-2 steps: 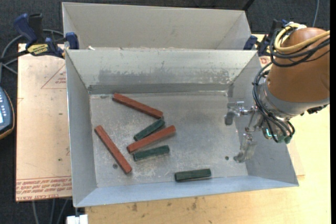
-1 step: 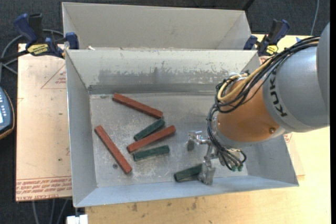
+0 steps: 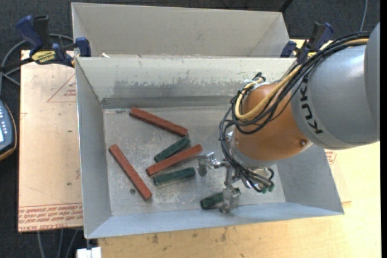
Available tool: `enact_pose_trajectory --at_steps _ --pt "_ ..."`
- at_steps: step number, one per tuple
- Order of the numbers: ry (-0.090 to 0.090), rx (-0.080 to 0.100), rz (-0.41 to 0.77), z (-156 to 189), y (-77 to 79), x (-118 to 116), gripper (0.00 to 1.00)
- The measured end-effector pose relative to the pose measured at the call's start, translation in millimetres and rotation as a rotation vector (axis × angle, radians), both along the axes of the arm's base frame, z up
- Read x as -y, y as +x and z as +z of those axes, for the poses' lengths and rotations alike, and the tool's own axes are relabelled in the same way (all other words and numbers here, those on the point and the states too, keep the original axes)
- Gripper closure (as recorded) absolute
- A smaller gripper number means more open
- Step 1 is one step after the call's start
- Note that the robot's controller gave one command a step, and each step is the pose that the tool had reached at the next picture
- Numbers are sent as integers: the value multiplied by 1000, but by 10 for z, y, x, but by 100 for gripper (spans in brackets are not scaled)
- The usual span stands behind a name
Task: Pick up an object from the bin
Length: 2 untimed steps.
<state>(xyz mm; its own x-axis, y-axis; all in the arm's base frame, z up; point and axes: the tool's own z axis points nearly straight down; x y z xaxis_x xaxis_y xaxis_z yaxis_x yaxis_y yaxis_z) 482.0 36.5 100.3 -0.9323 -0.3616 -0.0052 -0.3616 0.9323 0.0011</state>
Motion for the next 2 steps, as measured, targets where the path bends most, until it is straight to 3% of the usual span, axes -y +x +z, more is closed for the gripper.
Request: enact_pose_trajectory --at_steps 1,2 --pt "4 2 -105 58 420 -893 0" --pt "0 1 -64 -311 781 -666 0"
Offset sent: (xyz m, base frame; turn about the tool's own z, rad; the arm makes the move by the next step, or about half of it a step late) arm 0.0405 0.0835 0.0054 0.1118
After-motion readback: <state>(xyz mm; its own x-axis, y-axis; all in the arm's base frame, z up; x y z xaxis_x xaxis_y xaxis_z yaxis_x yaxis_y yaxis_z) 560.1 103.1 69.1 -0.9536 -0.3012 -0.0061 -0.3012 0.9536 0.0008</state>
